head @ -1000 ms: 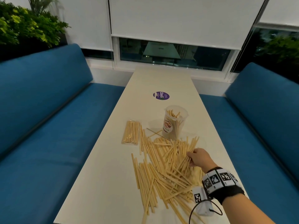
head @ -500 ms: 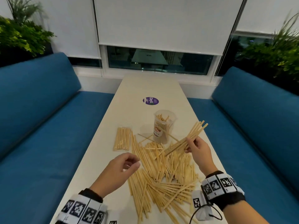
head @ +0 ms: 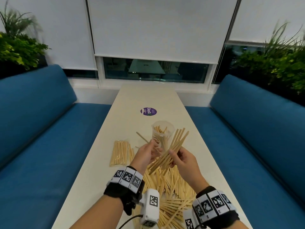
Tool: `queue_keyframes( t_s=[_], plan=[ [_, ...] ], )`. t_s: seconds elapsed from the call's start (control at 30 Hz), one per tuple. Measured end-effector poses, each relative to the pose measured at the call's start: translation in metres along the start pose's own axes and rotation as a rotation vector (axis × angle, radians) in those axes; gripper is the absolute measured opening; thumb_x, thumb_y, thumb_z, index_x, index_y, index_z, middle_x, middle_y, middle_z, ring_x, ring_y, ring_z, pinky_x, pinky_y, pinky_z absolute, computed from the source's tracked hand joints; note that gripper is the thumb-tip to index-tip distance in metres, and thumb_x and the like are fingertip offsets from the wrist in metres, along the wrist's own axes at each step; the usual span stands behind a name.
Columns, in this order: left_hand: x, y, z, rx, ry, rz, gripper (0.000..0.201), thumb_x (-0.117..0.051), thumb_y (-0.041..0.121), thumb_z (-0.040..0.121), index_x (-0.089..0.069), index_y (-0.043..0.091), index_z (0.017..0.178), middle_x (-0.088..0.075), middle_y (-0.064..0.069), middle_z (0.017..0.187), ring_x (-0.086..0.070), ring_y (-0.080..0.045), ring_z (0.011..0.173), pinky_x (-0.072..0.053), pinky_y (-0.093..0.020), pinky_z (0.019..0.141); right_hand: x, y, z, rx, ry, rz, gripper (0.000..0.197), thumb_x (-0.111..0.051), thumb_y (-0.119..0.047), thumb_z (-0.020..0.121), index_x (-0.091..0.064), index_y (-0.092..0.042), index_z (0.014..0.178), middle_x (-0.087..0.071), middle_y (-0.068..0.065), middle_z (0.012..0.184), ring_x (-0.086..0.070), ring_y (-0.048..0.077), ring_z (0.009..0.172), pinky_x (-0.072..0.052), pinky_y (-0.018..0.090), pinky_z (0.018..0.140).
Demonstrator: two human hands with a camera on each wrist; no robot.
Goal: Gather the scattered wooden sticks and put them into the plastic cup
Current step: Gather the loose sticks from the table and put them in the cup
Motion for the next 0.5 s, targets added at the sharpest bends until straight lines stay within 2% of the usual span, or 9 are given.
queue_keyframes(
  t_s=[0.07,0.13,0.23,0.3,0.33,0.4,0.43,0.5],
  plan=[
    [0.000,0.003,0.001,-0.054,0.011,-0.100,0.039,-0.031,0.026,0.102,-0.060,0.009,0.082,-0.067,-0.012,0.092,-0.062,-0.021,0.084,-0.050,-0.031,0.081,-0.001,0.004,-0.002,-0.012,0.004,0.012,0.013,-0.055,-0.022,0.093,-0.063,-0.020,0.084,-0.068,-0.001,0.067,-0.061,0.009,0.054,-0.052,0.022,0.056],
    [0.004,0.007,0.000,-0.084,0.056,-0.255,0.038,-0.029,0.019,0.102,-0.055,0.008,0.077,-0.066,-0.014,0.087,-0.064,-0.022,0.083,-0.051,-0.030,0.077,0.000,0.007,-0.002,-0.037,0.008,0.016,0.014,-0.054,-0.023,0.093,-0.062,-0.018,0.083,-0.067,0.001,0.069,-0.062,0.010,0.054,-0.053,0.024,0.057],
    [0.020,0.016,0.001,-0.138,0.147,-0.452,0.031,-0.029,0.014,0.102,-0.049,0.006,0.080,-0.061,-0.013,0.078,-0.062,-0.024,0.077,-0.054,-0.031,0.073,0.006,0.017,0.000,-0.075,0.018,0.016,0.018,-0.054,-0.026,0.093,-0.062,-0.011,0.085,-0.068,0.012,0.075,-0.063,0.011,0.056,-0.055,0.035,0.064],
    [0.032,0.022,0.001,-0.175,0.200,-0.442,0.027,-0.030,0.010,0.101,-0.050,0.008,0.083,-0.052,-0.007,0.071,-0.055,-0.019,0.067,-0.053,-0.029,0.067,0.010,0.022,0.002,-0.101,0.032,0.019,0.022,-0.054,-0.027,0.093,-0.062,-0.008,0.088,-0.069,0.018,0.080,-0.064,0.014,0.059,-0.055,0.040,0.069],
    [0.035,0.026,0.000,-0.194,0.215,-0.333,0.026,-0.030,0.010,0.101,-0.051,0.011,0.086,-0.046,-0.003,0.068,-0.048,-0.015,0.061,-0.048,-0.026,0.063,0.012,0.023,0.002,-0.108,0.039,0.021,0.022,-0.053,-0.027,0.093,-0.062,-0.007,0.089,-0.069,0.018,0.081,-0.063,0.014,0.059,-0.055,0.038,0.069],
    [0.029,0.032,-0.008,-0.249,0.176,0.057,0.022,-0.033,0.016,0.100,-0.054,0.019,0.093,-0.042,0.005,0.067,-0.037,-0.008,0.055,-0.037,-0.021,0.055,0.013,0.022,0.004,-0.109,0.053,0.031,0.021,-0.053,-0.026,0.093,-0.062,-0.008,0.089,-0.069,0.017,0.080,-0.063,0.014,0.058,-0.054,0.035,0.068],
    [0.021,0.033,-0.014,-0.305,0.125,0.255,0.018,-0.038,0.020,0.099,-0.055,0.022,0.096,-0.043,0.009,0.069,-0.036,-0.006,0.055,-0.036,-0.018,0.053,0.013,0.022,0.005,-0.106,0.059,0.039,0.020,-0.053,-0.026,0.094,-0.062,-0.008,0.089,-0.069,0.016,0.079,-0.063,0.013,0.058,-0.054,0.035,0.067],
    [-0.002,0.031,-0.029,-0.453,0.007,0.514,0.009,-0.051,0.028,0.093,-0.058,0.024,0.097,-0.044,0.011,0.074,-0.038,-0.003,0.059,-0.037,-0.012,0.053,0.012,0.019,0.006,-0.097,0.069,0.054,0.021,-0.053,-0.025,0.093,-0.063,-0.007,0.089,-0.070,0.015,0.077,-0.063,0.014,0.057,-0.054,0.037,0.066]
  ],
)
Point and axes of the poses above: each hand's wrist, its own z-axis towards the middle knuckle, its own x-axis out of the back of the hand, y = z × x, the point moved 7 cm from there along z, towards the middle knuckle
